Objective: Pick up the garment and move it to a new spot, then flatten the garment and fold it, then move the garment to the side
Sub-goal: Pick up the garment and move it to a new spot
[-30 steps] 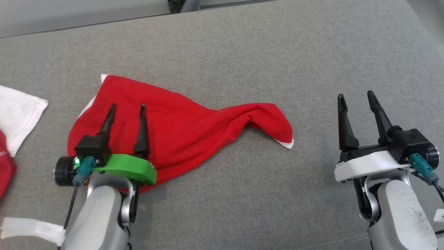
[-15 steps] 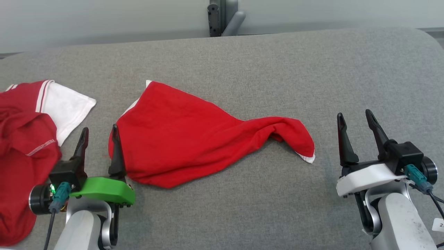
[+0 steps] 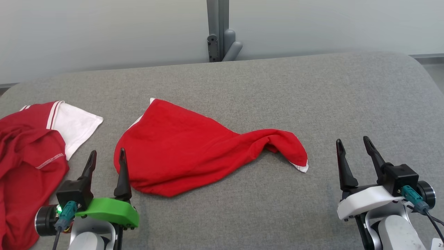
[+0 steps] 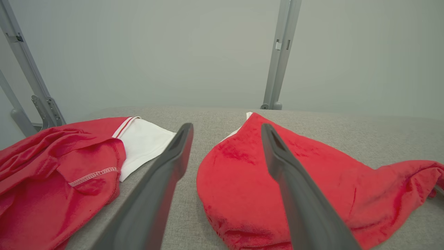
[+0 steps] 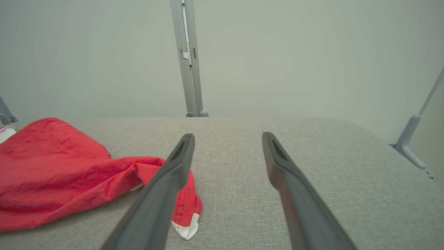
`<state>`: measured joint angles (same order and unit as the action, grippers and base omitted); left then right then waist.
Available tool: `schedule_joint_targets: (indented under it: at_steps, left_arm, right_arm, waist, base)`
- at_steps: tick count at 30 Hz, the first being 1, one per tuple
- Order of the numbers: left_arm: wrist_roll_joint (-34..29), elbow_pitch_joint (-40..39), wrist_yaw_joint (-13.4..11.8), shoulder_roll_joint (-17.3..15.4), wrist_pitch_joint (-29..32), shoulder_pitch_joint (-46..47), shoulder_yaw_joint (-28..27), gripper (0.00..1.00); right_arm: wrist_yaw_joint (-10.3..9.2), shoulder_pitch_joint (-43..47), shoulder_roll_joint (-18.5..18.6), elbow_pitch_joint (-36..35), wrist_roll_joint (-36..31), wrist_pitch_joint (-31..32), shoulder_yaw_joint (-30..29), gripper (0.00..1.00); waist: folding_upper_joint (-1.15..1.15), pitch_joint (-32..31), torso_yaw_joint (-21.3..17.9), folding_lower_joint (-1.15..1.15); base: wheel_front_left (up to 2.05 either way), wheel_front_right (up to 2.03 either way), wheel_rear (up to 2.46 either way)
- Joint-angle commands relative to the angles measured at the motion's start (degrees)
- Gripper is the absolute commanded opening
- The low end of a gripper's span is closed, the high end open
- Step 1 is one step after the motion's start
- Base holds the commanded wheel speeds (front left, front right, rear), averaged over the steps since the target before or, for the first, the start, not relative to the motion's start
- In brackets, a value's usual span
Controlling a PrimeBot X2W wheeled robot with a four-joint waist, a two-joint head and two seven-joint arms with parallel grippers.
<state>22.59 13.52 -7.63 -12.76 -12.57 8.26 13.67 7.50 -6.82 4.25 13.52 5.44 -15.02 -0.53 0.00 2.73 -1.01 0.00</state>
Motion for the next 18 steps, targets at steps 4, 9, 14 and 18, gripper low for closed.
schedule_joint_targets:
  at_steps: [4,9,14,18]
  left_arm:
    - [0.4,-0.7,-0.5,-0.9,0.7,-1.9,0.4,1.0]
    - [0.6,-1.6,-0.7,-1.2,1.0,-2.4,0.6,1.0]
    - [0.5,-2.1,-0.8,-1.3,1.2,-2.4,0.9,1.0]
    - [0.5,-2.3,-0.9,-1.4,1.3,-2.2,1.3,1.0]
  right_arm:
    - [-0.02,1.5,0.1,-0.5,0.3,0.6,-0.1,1.0]
    - [-0.02,2.0,-0.1,-1.3,0.1,1.1,-0.2,1.0]
    - [-0.02,2.1,-0.1,-1.6,0.1,1.2,-0.3,1.0]
    - [-0.02,2.1,-0.2,-1.8,0.2,1.3,-0.5,1.0]
  waist:
    - [0.0,-1.4,-0.2,0.0]
    - [0.0,-1.7,-0.2,0.0]
    - [0.0,-1.6,-0.3,0.0]
    - [0.0,-1.4,-0.3,0.0]
  base:
    - [0.0,0.0,0.0]
    - [0.0,0.0,0.0]
    - [0.0,0.0,0.0]
    - [0.0,0.0,0.0]
